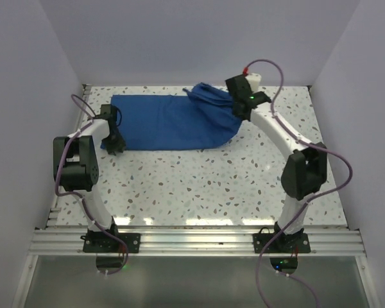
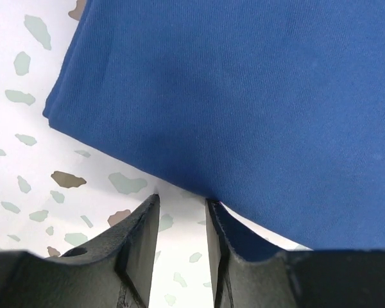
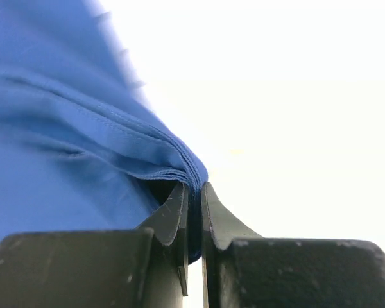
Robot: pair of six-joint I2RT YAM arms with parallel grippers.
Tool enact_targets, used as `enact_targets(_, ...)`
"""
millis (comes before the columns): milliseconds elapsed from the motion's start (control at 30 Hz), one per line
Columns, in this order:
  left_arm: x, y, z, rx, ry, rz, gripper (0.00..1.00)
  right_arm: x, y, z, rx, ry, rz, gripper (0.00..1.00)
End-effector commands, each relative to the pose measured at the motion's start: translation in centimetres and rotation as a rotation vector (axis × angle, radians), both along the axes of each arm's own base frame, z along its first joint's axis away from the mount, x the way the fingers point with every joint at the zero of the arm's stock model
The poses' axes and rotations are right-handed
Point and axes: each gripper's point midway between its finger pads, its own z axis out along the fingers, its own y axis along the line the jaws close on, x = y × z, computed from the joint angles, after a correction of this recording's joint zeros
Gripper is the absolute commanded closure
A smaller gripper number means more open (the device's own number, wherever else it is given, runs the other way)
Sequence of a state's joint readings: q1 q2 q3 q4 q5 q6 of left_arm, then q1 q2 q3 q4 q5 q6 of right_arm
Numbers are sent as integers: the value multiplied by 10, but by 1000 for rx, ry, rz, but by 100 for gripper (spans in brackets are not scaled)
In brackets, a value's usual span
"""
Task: Open and lay out the surgical kit
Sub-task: Open the surgical kit at the center of the board.
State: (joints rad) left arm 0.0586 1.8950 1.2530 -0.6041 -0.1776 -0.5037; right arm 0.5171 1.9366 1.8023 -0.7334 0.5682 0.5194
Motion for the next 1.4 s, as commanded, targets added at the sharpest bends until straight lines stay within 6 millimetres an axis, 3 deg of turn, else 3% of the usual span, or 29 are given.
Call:
enact_targets(0, 6, 2, 4, -2, -14, -5, 61, -20, -84, -1, -129, 16, -163, 100)
enact_targets(100, 2, -1, 4, -18, -3, -22, 59, -32, -125, -15, -216, 88, -246, 100)
enact_targets(167, -1, -3, 5, -26, -1, -31, 57, -44, -145, -28, -299, 160, -303, 74)
enact_targets(200, -3, -4, 6, -27, 3, -36, 57, -47, -156, -31, -320, 184, -335, 54)
enact_targets(233, -4, -5, 7, -30, 0, -40, 55, -50, -164, -34, -329, 193, -376, 2)
enact_targets(300, -8, -6, 11, -31, 1, -52, 53, -63, -190, -41, -395, 261, -460, 2)
enact_targets(400, -14, -8, 19, -38, -11, -63, 41, -75, -212, -41, -404, 279, -552, 2)
enact_targets(467, -20, -10, 23, -45, -16, -69, 30, -71, -213, -34, -368, 230, -566, 2)
enact_targets(533, -26, -14, 24, -59, -20, -75, 24, -70, -200, -28, -267, 208, -497, 2)
enact_targets(567, -30, -15, 26, -63, -31, -79, 23, -52, -186, -26, -169, 146, -447, 2)
enact_targets(633, -34, -21, 26, -87, -42, -88, 23, -42, -144, -21, 42, 110, -255, 4)
enact_targets(667, -38, -23, 25, -94, -47, -94, 23, -20, -127, -6, 134, 4, -190, 6)
enact_targets(733, -42, -27, 24, -104, -47, -99, 24, -9, -91, 3, 291, -48, -51, 7)
enact_targets(800, -46, -31, 23, -111, -44, -110, 25, 16, -71, 24, 380, -141, 17, 7)
enact_targets(867, -49, -37, 22, -108, -31, -133, 25, 35, -53, 12, 439, -114, 54, 9)
enact_targets(900, -50, -38, 21, -103, -24, -140, 26, 52, -47, 26, 456, -146, 63, 9)
enact_targets(933, -50, -39, 21, -100, -21, -150, 26, 64, -45, 5, 456, -110, 42, 11)
enact_targets(967, -52, -39, 21, -93, -11, -151, 27, 80, -44, 13, 460, -140, 33, 11)
enact_targets(1033, -54, -46, 21, -89, -2, -175, 27, 97, -40, 4, 475, -142, 9, 12)
enact_targets(1167, -62, -53, 22, -75, 19, -199, 28, 142, -35, -34, 489, -140, -44, 13)
enact_targets(1367, -82, -56, 19, -40, 66, -213, 29, 189, -37, -73, 455, -156, -107, 12)
